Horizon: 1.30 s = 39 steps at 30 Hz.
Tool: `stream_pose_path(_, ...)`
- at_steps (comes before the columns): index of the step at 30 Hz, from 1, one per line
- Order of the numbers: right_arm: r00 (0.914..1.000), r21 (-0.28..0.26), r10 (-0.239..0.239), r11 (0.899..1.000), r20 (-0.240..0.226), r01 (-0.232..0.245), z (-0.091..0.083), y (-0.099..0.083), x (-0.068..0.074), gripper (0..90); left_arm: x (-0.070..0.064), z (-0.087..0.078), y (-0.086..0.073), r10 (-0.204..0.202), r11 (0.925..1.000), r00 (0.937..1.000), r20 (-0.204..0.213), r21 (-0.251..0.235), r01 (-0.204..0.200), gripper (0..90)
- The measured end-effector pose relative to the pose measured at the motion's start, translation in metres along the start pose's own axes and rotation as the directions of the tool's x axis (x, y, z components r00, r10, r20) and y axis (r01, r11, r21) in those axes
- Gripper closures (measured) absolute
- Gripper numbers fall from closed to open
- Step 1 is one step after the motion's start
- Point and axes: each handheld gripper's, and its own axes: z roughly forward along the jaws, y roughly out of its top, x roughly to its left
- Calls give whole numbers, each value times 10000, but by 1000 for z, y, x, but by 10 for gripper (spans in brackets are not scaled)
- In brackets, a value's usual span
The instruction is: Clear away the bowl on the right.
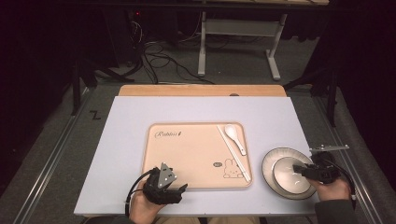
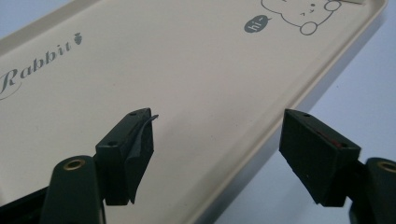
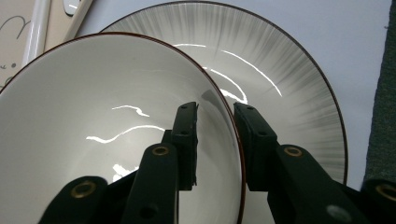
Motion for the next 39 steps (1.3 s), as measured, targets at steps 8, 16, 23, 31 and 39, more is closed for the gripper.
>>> stream_pose_path(8, 9997, 315, -243, 9992, -28, 244, 3, 3, 2, 727, 1, 0, -1, -56, 10000, 10000, -48, 57, 57, 269)
stream_pose_path(16, 9987, 454, -186, 9988, -478, 207, 1, 0, -1, 826, 1, 1, -1, 4, 10000, 10000, -73, 56, -3, 269)
stream_pose_path(23, 9968, 458, -77, 9989, -793, 114, 3, 2, -2, 837, 1, 0, -2, -45, 10000, 10000, -76, 68, 46, 270)
stream_pose_path(31, 9962, 114, 3, 9999, -876, 7, -1, 2, -3, 834, 1, -1, -3, -36, 10000, 9999, -97, 60, 37, 272)
stream_pose_path(39, 9946, -379, -223, 9991, -1010, 185, -8, 7, 2, 832, 1, -1, -4, -40, 10000, 9999, -162, 59, 41, 272)
